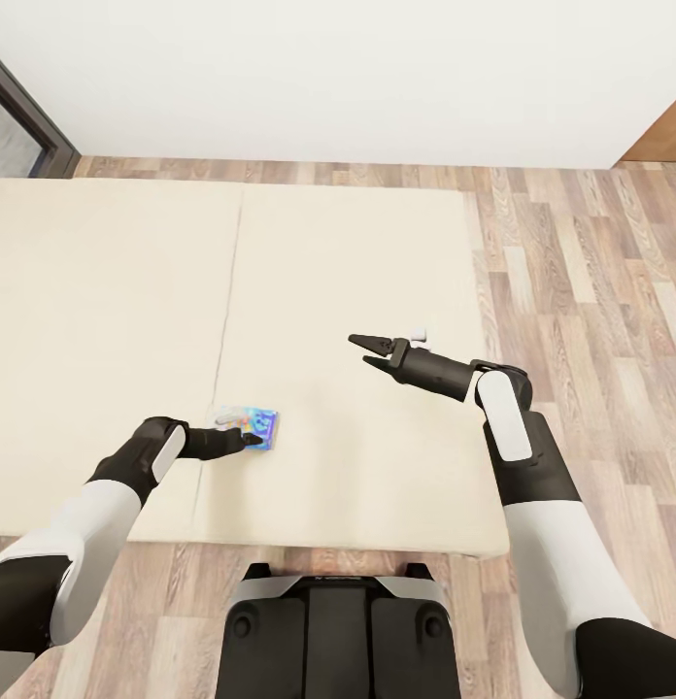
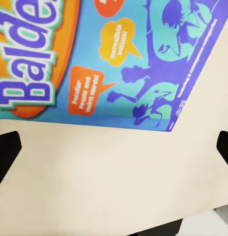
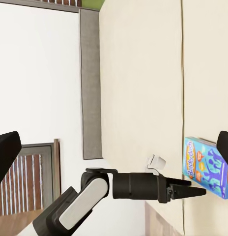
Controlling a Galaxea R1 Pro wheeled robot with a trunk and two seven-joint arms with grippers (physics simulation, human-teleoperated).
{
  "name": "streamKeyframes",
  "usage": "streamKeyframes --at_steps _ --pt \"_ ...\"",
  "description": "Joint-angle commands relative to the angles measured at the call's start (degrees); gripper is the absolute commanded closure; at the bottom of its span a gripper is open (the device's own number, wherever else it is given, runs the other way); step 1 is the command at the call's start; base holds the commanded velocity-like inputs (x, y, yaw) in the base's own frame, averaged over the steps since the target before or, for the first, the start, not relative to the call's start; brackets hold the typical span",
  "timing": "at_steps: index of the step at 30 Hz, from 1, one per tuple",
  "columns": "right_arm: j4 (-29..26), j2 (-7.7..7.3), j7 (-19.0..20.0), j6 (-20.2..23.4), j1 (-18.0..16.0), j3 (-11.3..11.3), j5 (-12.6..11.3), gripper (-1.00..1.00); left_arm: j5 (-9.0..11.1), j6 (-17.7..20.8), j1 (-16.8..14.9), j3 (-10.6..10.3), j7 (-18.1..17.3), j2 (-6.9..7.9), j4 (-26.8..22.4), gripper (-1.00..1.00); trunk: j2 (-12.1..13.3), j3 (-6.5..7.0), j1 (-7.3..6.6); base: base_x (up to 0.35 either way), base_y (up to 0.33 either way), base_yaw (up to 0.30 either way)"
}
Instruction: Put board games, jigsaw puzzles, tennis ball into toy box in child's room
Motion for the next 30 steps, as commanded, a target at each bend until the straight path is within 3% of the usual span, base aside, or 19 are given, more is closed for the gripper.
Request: streamKeyframes --at_steps 1,30 --pt "0.0 0.07 0.5 0.3 0.0 -0.2 0.5 -1.00 0.4 0.4 0.0 0.0 0.1 0.02 0.0 -1.00 -0.1 -0.06 0.03 0.000 0.081 0.000" --pt "0.2 0.07 0.5 0.3 0.0 -0.2 0.4 -1.00 0.3 0.5 0.0 0.1 0.1 0.02 0.0 -1.00 -0.1 -0.06 0.03 0.000 0.056 0.000"
